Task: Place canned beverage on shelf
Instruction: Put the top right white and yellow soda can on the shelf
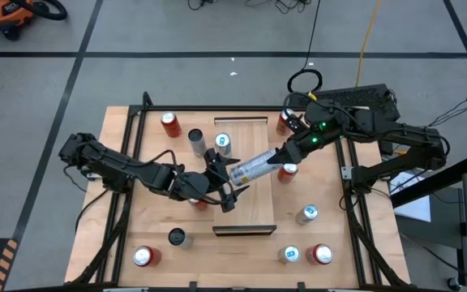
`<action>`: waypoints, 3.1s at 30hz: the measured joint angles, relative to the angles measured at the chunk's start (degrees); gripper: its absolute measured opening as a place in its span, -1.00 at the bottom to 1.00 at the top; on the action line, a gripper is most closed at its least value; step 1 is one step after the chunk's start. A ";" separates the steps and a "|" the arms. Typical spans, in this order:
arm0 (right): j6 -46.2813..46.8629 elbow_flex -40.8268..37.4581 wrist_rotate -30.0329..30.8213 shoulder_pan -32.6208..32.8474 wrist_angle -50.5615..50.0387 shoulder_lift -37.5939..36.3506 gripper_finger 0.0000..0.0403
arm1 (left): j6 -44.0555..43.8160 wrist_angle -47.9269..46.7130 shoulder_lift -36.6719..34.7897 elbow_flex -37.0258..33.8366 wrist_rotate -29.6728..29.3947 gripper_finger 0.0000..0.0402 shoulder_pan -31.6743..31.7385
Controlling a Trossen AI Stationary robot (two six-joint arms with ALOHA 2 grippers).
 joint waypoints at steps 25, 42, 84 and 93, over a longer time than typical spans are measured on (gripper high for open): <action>0.47 0.00 0.41 -0.04 0.43 0.26 0.17 | -1.10 -0.18 0.00 0.00 -0.49 0.25 -0.02; -3.84 0.00 -0.09 0.02 6.44 0.13 0.57 | -2.13 5.60 -0.50 0.00 -0.50 0.26 -2.20; -20.00 0.00 0.42 -2.04 32.98 -3.50 0.62 | -10.34 28.89 -2.40 0.06 10.46 0.26 -3.18; -20.45 0.17 -2.86 -7.09 34.12 -5.05 0.63 | -12.23 38.43 -2.54 0.15 14.98 0.26 -2.90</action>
